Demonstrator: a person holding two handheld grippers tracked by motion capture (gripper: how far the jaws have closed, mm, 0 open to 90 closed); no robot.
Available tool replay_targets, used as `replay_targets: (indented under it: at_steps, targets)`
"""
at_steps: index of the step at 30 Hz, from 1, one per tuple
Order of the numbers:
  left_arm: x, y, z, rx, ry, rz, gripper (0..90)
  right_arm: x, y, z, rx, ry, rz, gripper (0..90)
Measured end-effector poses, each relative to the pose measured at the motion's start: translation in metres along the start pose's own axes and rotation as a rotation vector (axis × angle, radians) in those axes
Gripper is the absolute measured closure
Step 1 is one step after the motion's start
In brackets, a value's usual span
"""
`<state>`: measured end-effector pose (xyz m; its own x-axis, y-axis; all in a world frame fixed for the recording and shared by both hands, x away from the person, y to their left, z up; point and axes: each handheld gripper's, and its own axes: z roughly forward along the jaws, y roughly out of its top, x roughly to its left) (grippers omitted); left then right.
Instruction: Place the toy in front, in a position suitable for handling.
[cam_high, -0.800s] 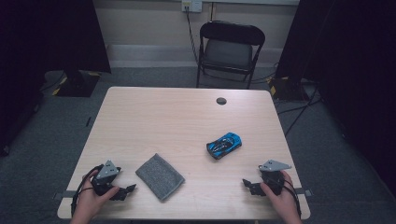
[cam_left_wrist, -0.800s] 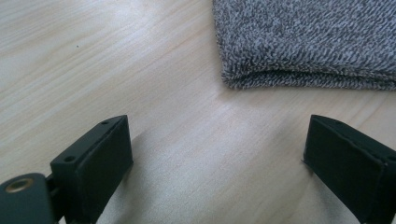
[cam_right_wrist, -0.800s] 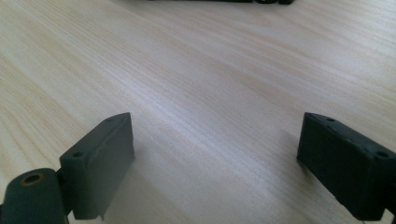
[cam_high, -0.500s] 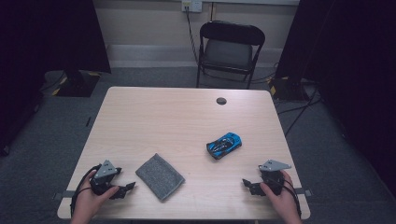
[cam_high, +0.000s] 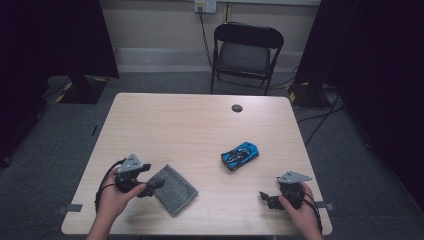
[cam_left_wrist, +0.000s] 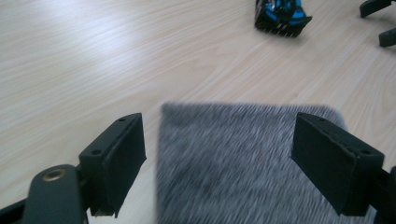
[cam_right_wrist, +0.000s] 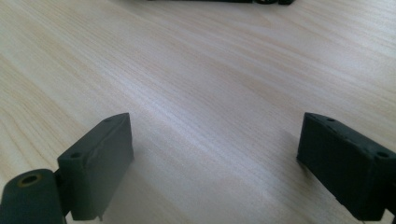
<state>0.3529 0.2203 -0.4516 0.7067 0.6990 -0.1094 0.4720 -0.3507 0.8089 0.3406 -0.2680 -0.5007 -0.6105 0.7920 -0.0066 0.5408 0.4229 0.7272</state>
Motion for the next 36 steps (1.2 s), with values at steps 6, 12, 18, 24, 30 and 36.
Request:
replay_targets:
  at_steps: [6,12,18,24,30,36]
  targets:
    - [-0.015,0.021,0.032,0.017,-0.041,0.031,18.7,0.0,0.0,0.0,0.0,0.0,0.0,9.6]
    - [-0.032,0.046,0.068,0.027,-0.088,0.063,18.7,0.0,0.0,0.0,-0.002,0.003,0.0,9.5]
    - [-0.045,0.066,0.102,0.04,-0.103,0.102,18.3,0.0,0.0,0.0,0.0,0.001,0.0,9.5]
    - [-0.056,0.082,0.136,0.058,-0.131,0.117,18.1,0.0,0.0,0.0,-0.001,0.003,0.0,9.5]
    - [-0.063,0.09,0.16,0.046,-0.138,0.127,18.1,0.0,0.0,0.0,-0.001,0.003,0.0,9.5]
    - [-0.076,0.102,0.183,0.054,-0.136,0.171,17.4,0.0,0.0,0.0,-0.001,0.004,0.0,9.5]
